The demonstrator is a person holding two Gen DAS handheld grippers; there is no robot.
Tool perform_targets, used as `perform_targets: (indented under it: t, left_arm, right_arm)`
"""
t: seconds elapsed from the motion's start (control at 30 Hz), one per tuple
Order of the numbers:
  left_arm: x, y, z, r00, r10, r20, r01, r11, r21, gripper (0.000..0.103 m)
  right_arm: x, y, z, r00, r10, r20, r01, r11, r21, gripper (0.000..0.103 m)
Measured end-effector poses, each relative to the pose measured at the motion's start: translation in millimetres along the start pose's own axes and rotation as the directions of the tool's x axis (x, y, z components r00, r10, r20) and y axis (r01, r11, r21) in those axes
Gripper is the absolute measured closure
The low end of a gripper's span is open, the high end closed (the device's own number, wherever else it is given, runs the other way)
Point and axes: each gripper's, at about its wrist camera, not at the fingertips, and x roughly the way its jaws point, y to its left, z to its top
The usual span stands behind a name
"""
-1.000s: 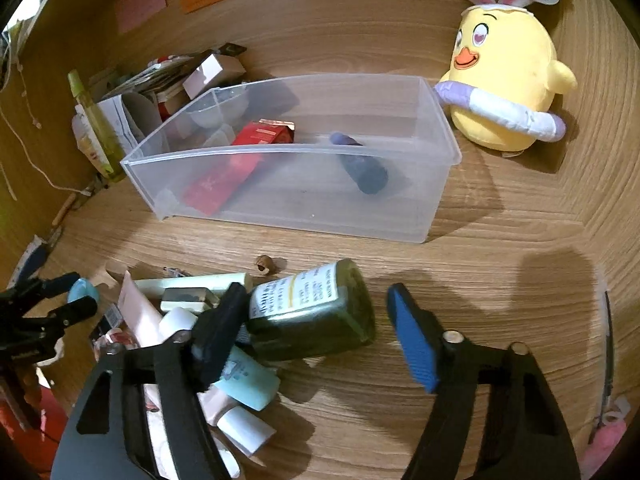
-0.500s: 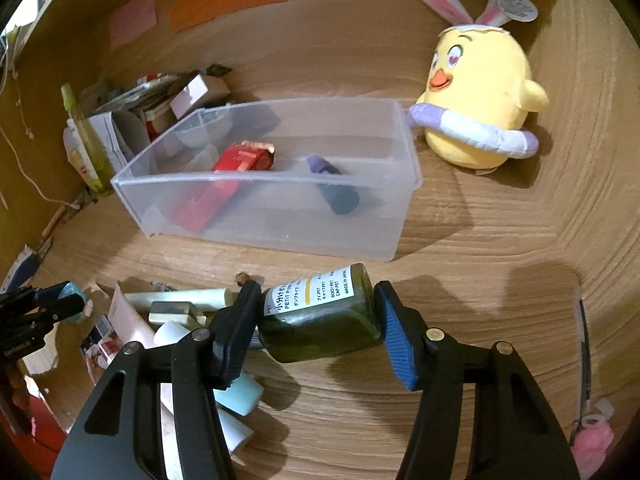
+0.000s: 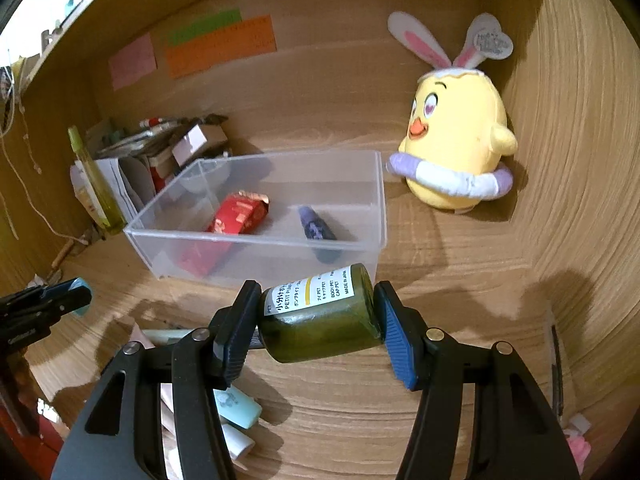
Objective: Organize objects
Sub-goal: 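Carry blue tape roll with left tool while right tool carries green bottle to bin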
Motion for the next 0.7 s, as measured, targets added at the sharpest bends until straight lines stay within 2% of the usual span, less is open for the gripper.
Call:
perform_targets:
  t: [0.33,0.7]
  left_arm:
    - [-4,-19,31,0.997,-0.019,0.073,0.018,1.0,0.022,0.064]
    - [11,-35,63,0.994,-0.058,0.088,0.055,0.998,0.043,0.064]
  right_arm:
    - [-10,0,21,0.997,0.043,0.07,-0.044,0.999,0.012,0.048]
    - [-6,1,46,0.99,0.068,0.123,-0.069,0.998,0.0,0.048]
